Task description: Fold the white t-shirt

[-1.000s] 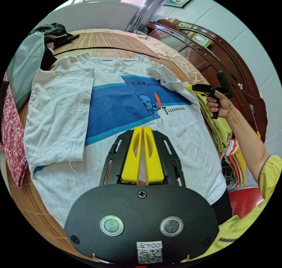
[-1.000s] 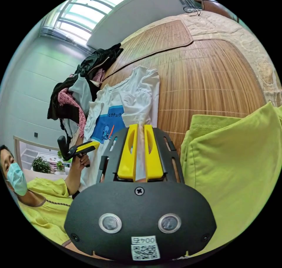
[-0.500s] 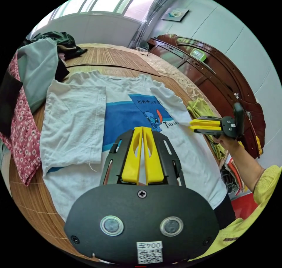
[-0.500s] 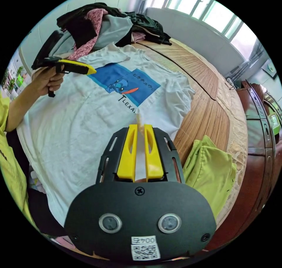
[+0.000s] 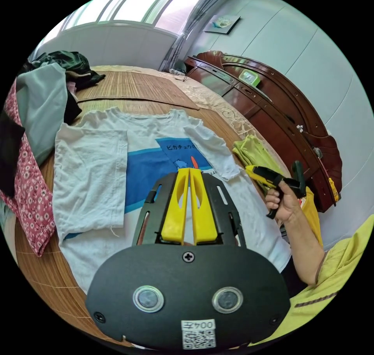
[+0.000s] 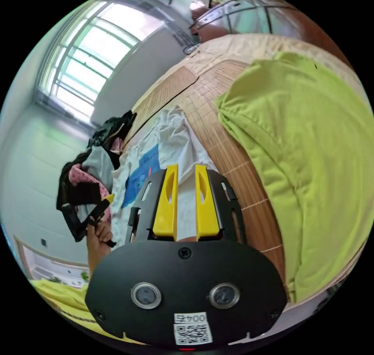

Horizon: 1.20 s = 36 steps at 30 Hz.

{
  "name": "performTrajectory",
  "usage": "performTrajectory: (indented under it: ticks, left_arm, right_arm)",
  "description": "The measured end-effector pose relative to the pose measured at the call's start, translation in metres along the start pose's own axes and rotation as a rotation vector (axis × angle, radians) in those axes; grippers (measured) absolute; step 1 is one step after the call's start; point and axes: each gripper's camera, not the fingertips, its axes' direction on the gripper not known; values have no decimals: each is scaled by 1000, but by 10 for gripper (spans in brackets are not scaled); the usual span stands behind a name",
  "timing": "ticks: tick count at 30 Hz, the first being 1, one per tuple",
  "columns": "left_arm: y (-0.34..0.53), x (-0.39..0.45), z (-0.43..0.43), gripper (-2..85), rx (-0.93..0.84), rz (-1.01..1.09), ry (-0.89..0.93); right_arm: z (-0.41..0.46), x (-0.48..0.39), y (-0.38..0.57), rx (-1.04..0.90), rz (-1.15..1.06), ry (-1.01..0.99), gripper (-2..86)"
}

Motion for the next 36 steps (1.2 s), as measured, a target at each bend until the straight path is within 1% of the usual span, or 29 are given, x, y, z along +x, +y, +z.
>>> performTrajectory:
  ticks: [4,6,7,11,13,17,22,24,26,29,36]
  left_arm:
    - [-63,24,47,3,-79,94,-15]
    - [-96,32,77,5,-128,154,-18]
    - [-120,36,101,7,-174,182,-31]
    - [-193,37,192,17,-320,213,-6]
    - [-218,36,231,23,-377,213,16]
    - [-261,32,310,49,-452,227,69]
    - [-288,32,378,68,-539,295,82]
    - [-294,33,396,65,-549,322,67]
    - [-299,34,424,53,-596,359,55]
    - [-302,33,456,34,-644,373,96]
    - [-308,24,511,16,-654,385,102]
  right_arm:
    - [-6,60,-2,9,261,-251,98]
    - [-9,80,-4,24,331,-364,106]
    - [-12,85,-6,31,330,-393,107]
    - [-17,89,-19,13,283,-370,108]
    - [-20,86,-29,-11,223,-331,105]
    - [-28,90,-32,-13,176,-283,83]
    - [-37,110,-35,-16,190,-349,77]
    - [-41,111,-35,-7,177,-346,79]
    - [-44,113,-32,5,180,-351,78]
    - [-47,116,-29,13,185,-366,77]
    - [-59,127,-26,49,183,-414,78]
